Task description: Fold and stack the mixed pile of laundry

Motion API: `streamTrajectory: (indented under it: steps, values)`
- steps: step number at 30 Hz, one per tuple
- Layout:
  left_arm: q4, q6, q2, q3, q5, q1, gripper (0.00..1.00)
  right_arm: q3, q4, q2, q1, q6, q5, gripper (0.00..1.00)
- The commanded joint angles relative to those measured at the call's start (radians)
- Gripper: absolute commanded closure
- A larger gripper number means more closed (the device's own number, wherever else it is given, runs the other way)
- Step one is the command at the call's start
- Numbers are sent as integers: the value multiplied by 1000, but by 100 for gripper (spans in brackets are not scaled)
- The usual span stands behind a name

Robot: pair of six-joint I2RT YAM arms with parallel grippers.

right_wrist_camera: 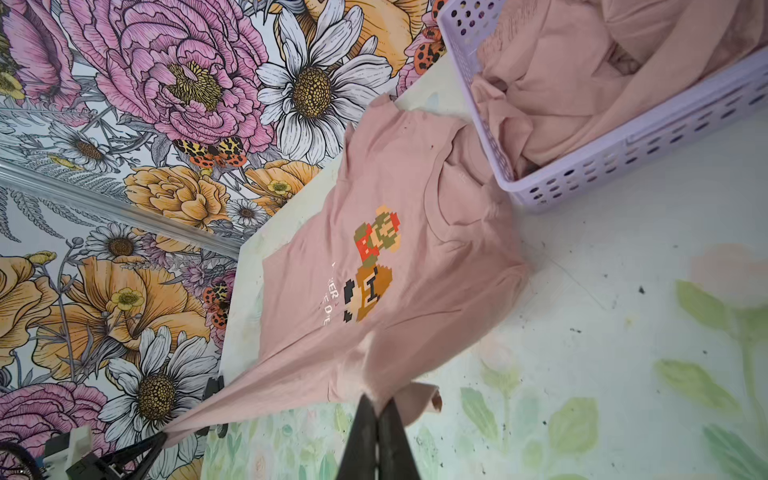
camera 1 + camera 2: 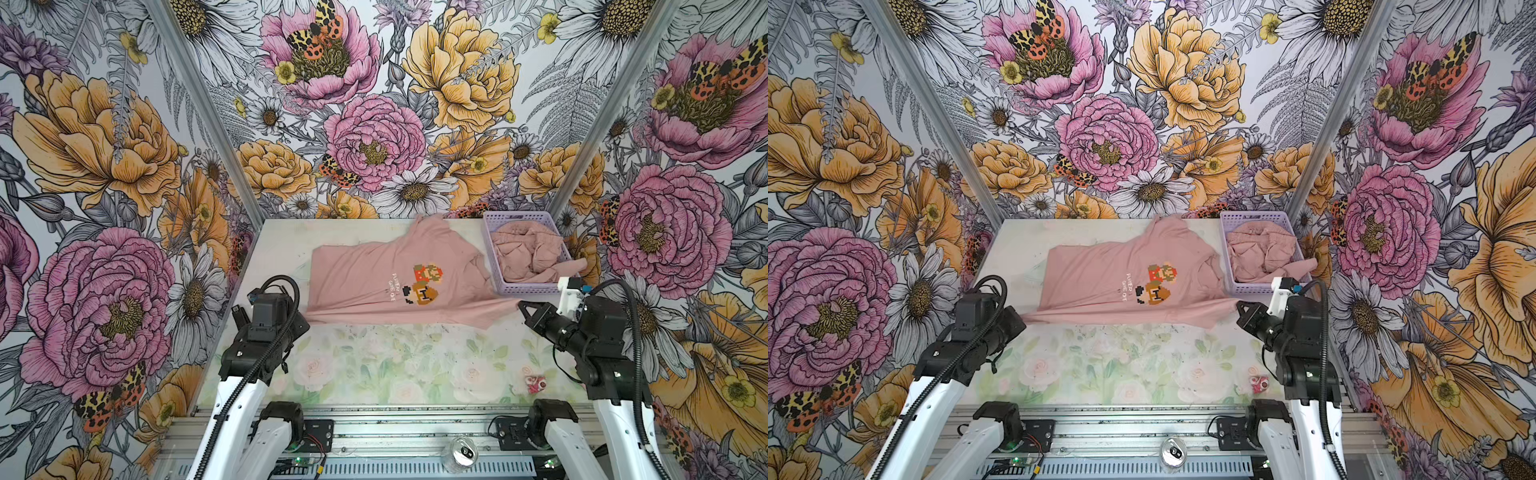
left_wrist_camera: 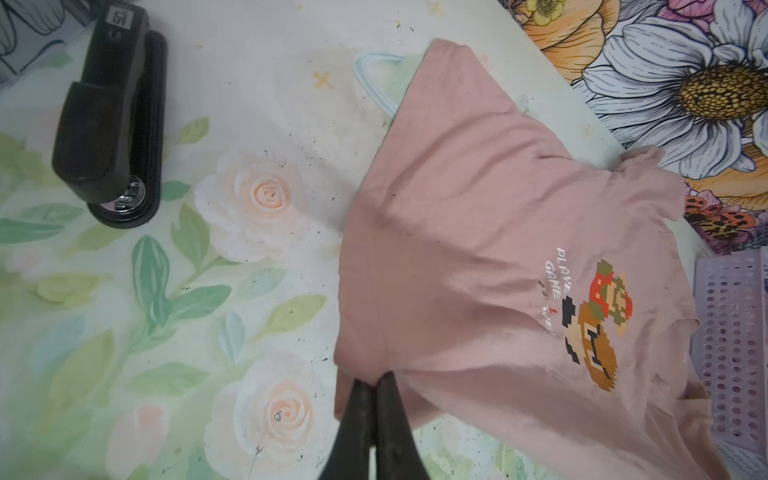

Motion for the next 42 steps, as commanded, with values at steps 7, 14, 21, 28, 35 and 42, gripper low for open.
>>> streamTrajectory:
  steps: [7, 14, 21, 28, 35, 42]
  values:
    - [-158, -110, -2, 58, -197, -170, 100, 93, -301, -79, 9, -19, 32, 100]
    - [-295, -175, -14, 111, -284, -282, 100, 169, -445, -80, 10, -55, 35, 100]
    - [-310, -208, 19, 109, -303, -325, 100, 161, -403, -34, 9, -75, 66, 100]
    - [-97, -68, 170, 41, -185, -272, 100, 192, -234, 233, 9, -72, 197, 100]
    - [95, 96, 278, -33, -32, -163, 100, 222, -91, 412, 29, -44, 341, 100]
    - [163, 151, 345, -49, 0, -139, 100, 235, 48, 579, 61, -28, 351, 100]
